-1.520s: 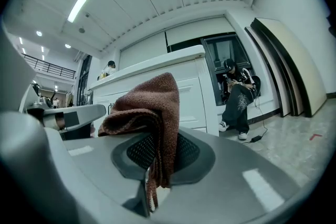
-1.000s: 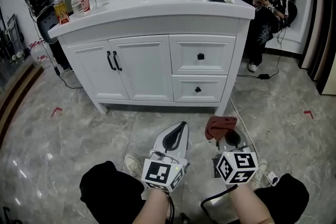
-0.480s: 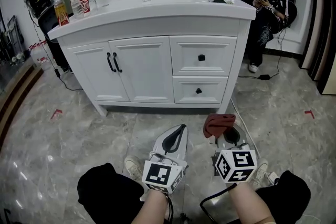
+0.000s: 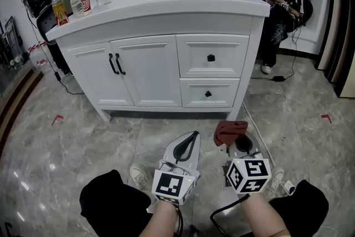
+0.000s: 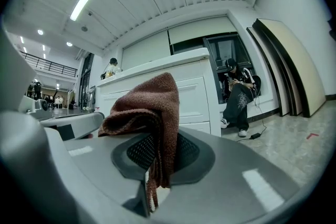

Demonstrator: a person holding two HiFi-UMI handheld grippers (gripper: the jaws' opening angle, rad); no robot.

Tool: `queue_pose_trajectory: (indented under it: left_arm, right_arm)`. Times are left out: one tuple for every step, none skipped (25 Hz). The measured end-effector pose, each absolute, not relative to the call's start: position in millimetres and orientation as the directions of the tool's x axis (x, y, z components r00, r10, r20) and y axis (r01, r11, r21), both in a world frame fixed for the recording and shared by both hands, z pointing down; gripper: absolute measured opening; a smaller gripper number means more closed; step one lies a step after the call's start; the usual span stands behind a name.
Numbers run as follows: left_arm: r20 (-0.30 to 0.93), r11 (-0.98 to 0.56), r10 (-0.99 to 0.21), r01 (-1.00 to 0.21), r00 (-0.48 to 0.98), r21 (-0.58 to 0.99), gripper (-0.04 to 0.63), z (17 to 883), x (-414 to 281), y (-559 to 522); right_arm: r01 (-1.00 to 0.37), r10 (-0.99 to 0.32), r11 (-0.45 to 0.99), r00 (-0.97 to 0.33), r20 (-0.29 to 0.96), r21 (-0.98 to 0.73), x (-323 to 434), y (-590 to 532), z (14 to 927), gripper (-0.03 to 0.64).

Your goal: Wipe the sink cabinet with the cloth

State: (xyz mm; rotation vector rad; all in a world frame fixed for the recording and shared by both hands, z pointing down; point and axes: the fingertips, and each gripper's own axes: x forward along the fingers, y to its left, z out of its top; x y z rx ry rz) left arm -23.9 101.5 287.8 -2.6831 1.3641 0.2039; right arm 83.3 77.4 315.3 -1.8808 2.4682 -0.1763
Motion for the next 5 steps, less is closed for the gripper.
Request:
queue_pose_trajectory:
  left_arm:
    - [-0.172,-0.585,-0.792,-0.809,0.586,-0.059,0.0,288.9,-22.7,101.6]
    - [-0.169,-0.585,-0.792,-0.808,0.587,-0.066,0.0,289.7,-21.9,101.8]
    - [-0.167,-0.586,-0.791,-0.807,0.589,-0.071,0.0,290.5,-21.1,102.1]
    - [-0.166,-0.587,-0.79,-0.806,0.59,-0.076,0.0,291.1,-20.4,102.5]
    - [-0.166,-0.587,-0.789,-0.805,0.592,-0.079,0.0,291.7,-19.8,102.8]
  right_arm:
    - [-0.959,-0.963,0.262,-0.268,0.043,-0.112,83.2,76.8,315.6,0.077]
    - [-0.958,-0.962,0.262,-0.268,0.043,-0.113,83.0,76.5,315.9,0.077]
    - [-0.958,-0.962,0.262,-0.269,0.043,-0.115,82.8,76.3,316.2,0.077]
    - [-0.958,-0.962,0.262,-0.269,0.044,-0.117,82.6,76.2,316.5,0.077]
    - [-0.958,-0.962,0.262,-0.269,0.044,-0.119,82.4,76.1,316.8,0.077]
